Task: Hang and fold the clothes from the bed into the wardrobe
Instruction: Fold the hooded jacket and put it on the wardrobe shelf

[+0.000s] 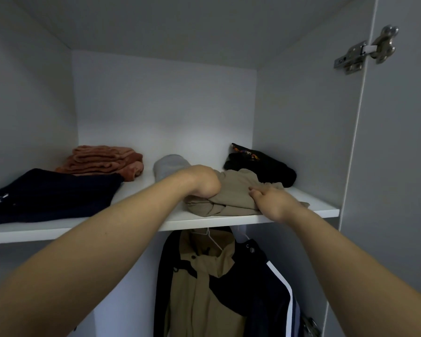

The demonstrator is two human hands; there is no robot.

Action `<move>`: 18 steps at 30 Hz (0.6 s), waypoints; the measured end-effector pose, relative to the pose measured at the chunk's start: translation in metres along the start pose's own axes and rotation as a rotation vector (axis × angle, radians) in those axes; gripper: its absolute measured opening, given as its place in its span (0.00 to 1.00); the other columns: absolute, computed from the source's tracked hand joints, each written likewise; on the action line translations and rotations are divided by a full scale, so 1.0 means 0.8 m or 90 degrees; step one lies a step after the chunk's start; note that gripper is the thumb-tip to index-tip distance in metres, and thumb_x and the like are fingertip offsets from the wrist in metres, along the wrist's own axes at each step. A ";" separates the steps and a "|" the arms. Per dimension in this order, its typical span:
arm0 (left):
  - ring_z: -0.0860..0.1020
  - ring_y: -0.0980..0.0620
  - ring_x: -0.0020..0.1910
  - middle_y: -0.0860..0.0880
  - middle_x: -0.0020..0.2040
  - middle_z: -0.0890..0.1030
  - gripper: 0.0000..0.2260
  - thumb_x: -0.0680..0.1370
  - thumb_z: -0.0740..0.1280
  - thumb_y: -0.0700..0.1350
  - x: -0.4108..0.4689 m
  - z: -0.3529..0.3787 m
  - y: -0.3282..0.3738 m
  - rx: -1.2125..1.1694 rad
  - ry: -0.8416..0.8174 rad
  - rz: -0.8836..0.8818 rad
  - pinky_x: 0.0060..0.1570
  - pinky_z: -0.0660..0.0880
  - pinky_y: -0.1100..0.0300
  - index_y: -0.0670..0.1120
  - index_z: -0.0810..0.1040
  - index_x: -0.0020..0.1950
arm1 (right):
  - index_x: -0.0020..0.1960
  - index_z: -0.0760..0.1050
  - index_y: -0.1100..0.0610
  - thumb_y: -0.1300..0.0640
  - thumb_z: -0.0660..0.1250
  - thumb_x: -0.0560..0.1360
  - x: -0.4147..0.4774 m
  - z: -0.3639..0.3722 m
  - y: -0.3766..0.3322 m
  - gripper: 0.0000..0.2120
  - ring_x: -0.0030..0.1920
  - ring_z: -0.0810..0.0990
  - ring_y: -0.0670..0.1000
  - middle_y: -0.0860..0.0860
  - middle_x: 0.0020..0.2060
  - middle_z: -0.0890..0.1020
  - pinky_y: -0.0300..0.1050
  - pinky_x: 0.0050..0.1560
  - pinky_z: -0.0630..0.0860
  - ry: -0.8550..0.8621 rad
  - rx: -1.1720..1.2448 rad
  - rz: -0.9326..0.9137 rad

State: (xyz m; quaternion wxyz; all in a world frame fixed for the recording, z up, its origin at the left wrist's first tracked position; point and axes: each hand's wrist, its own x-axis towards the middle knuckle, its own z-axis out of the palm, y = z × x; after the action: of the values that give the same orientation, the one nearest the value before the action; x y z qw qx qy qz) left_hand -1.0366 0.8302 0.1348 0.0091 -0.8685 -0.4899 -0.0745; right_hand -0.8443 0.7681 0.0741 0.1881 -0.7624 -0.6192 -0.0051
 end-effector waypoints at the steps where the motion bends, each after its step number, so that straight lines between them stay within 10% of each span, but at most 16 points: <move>1: 0.72 0.43 0.70 0.41 0.75 0.71 0.21 0.84 0.54 0.45 -0.002 0.004 0.003 -0.003 -0.002 0.005 0.67 0.67 0.56 0.41 0.68 0.76 | 0.74 0.69 0.51 0.49 0.45 0.86 -0.001 0.001 -0.001 0.22 0.75 0.63 0.58 0.57 0.76 0.68 0.55 0.73 0.59 0.005 -0.002 -0.002; 12: 0.71 0.43 0.70 0.46 0.73 0.72 0.21 0.83 0.57 0.54 0.012 0.001 0.001 0.006 -0.017 0.093 0.71 0.65 0.49 0.50 0.69 0.75 | 0.70 0.76 0.49 0.44 0.54 0.85 0.009 -0.042 -0.015 0.20 0.67 0.74 0.56 0.53 0.68 0.78 0.49 0.68 0.69 -0.023 -0.053 0.003; 18: 0.67 0.40 0.73 0.46 0.77 0.67 0.49 0.66 0.45 0.80 0.037 0.012 0.015 0.122 -0.060 0.063 0.70 0.66 0.41 0.55 0.62 0.80 | 0.54 0.78 0.52 0.44 0.60 0.81 0.077 -0.086 0.005 0.14 0.54 0.79 0.58 0.54 0.54 0.81 0.48 0.50 0.75 0.090 -0.090 0.042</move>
State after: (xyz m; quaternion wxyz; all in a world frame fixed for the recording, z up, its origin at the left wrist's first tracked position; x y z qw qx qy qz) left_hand -1.0103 0.8500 0.1298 0.0728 -0.8893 -0.4512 0.0147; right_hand -0.8105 0.8050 0.1520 0.1775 -0.7914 -0.5770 -0.0964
